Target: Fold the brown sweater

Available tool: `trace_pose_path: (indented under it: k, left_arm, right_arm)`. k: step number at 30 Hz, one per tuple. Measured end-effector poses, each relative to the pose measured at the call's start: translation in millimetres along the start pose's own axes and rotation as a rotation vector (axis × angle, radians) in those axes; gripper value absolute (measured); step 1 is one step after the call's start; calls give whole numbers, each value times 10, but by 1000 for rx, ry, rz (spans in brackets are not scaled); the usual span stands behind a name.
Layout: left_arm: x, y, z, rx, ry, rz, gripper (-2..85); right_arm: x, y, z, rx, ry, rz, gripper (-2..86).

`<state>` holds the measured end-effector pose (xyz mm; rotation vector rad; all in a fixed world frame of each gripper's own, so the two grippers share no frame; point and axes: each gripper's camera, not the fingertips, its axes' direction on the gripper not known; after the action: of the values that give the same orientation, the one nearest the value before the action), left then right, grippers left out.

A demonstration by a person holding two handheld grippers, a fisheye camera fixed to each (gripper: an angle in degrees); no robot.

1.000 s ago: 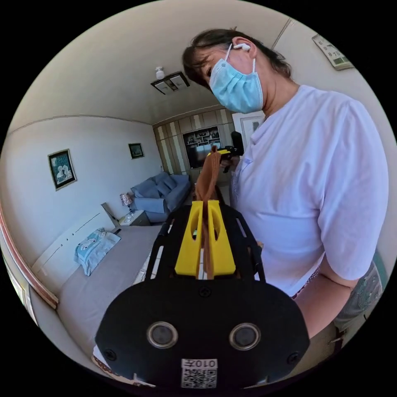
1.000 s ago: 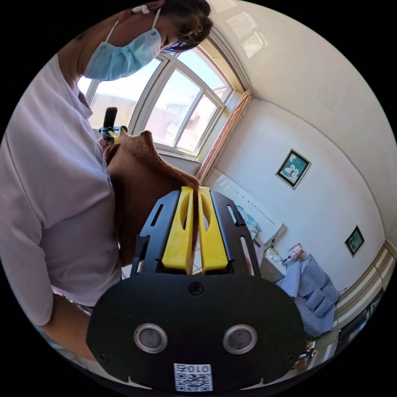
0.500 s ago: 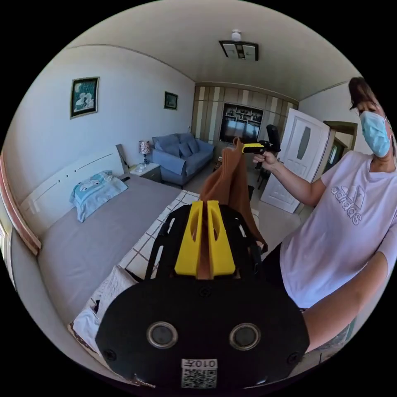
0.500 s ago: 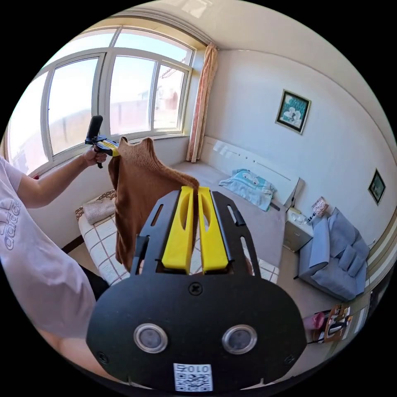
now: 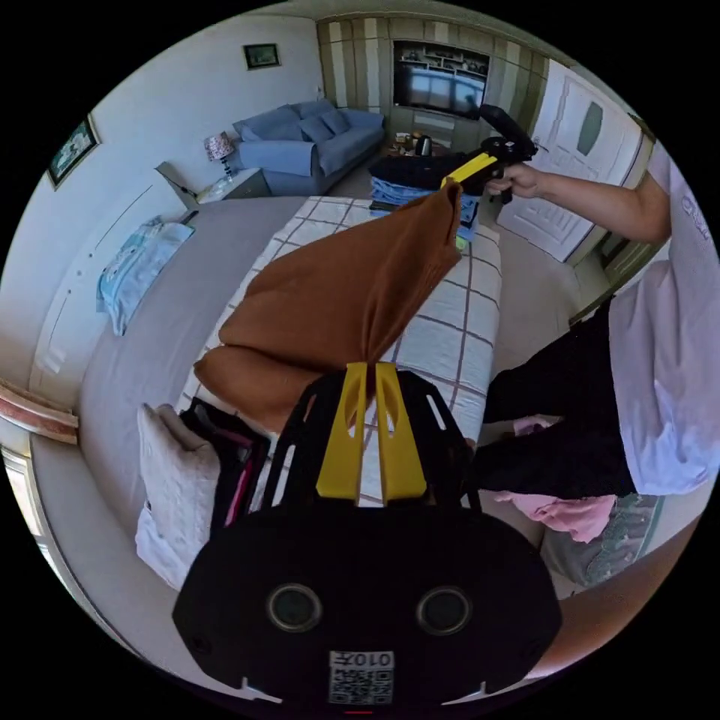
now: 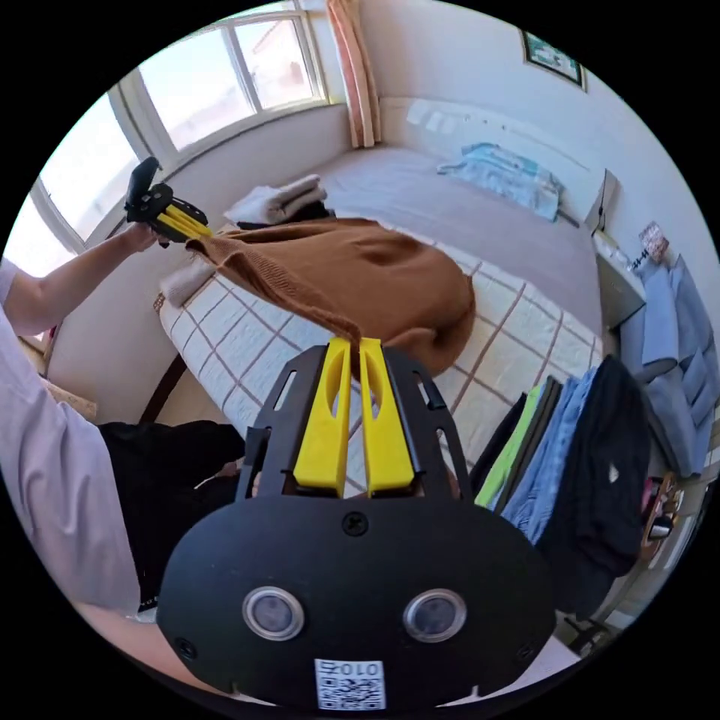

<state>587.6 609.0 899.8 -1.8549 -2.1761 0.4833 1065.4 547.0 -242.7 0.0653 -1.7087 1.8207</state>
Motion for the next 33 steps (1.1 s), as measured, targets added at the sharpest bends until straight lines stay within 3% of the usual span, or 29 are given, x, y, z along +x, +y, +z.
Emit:
trace_pose_path:
  k: [5, 8, 16, 24, 28, 33]
  left_arm:
    - [891, 625, 1879, -218, 137, -143, 0]
    - [1431, 950, 2426, -294, 172, -152, 0]
    - [2519, 1468, 2369, -281, 157, -92, 1]
    - [3411, 1966, 2450, -264, 286, -99, 26]
    - [3578, 2383, 2632, -261, 399, -264, 77]
    - [3491, 3139, 2166, -59, 523, -530, 102]
  right_arm:
    - [73, 554, 1277, -218, -50, 105, 14]
    - [-14, 866, 1740, -290, -62, 116, 13]
    - [-166, 1512, 1972, -316, 2, 123, 14]
    - [-170, 2155, 2409, -455, 23, 186, 29]
    - [-114, 2321, 2668, -534, -71, 270, 53]
    - [-264, 2531, 2528, -568, 11, 309, 69]
